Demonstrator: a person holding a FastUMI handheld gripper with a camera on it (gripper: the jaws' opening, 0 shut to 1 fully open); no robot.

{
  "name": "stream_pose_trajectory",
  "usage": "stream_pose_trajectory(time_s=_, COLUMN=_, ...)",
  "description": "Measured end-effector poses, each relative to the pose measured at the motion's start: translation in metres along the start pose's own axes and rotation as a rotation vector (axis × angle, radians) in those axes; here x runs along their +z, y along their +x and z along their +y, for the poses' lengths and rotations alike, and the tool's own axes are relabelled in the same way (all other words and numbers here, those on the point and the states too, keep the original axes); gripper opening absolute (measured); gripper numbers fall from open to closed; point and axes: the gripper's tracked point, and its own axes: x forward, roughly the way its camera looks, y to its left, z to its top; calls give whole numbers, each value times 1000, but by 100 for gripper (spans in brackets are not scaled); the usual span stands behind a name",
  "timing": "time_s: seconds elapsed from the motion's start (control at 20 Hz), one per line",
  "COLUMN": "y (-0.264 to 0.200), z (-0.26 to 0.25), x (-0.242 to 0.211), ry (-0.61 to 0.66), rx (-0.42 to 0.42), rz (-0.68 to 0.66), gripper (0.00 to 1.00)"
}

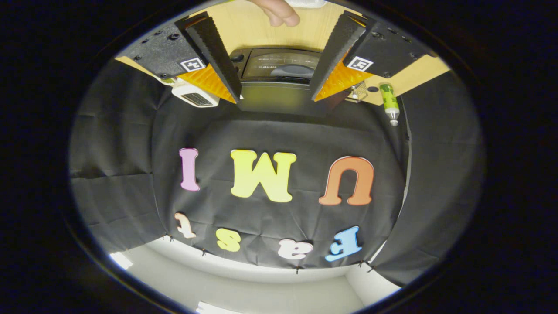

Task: Open the toaster oven, put the food inside, and close the toaster oven door.

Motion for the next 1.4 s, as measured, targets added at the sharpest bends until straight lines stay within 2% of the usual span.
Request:
stream_pose_trajectory(time_s=0.1, y=-31, z=-4, x=17, ry=36, rx=-15, rz=15, gripper=100)
stream_pose_trajectory(time_s=0.25, y=-78, z=0, x=46, ry=85, rx=20, rz=31, gripper=100)
stream_pose_trajectory(time_s=0.35, y=-108, z=-2, x=73, ry=114, rx=44, rz=4, gripper=100)
stream_pose_trajectory(time_s=0.45, y=-135, z=-7, x=98, ry=92, rx=53, rz=-40, gripper=100)
stream_pose_trajectory(time_s=0.65, y=-183, z=-8, x=125, ry=122, rx=92, rz=-77, gripper=100)
stream_pose_trajectory(time_s=0.75, y=-202, z=-15, x=127, ry=111, rx=106, rz=-95, gripper=100)
stream_pose_trajectory(time_s=0.85, y=-214, z=-26, x=116, ry=87, rx=86, rz=-96, gripper=100)
stream_pose_trajectory(time_s=0.95, y=-226, z=-26, x=100, ry=57, rx=103, rz=-82, gripper=100)
stream_pose_trajectory(time_s=1.15, y=-247, z=-35, x=83, ry=84, rx=121, rz=-89, gripper=100)
stream_pose_trajectory(time_s=1.4, y=-262, z=-43, x=88, ry=68, rx=116, rz=-134, gripper=100)
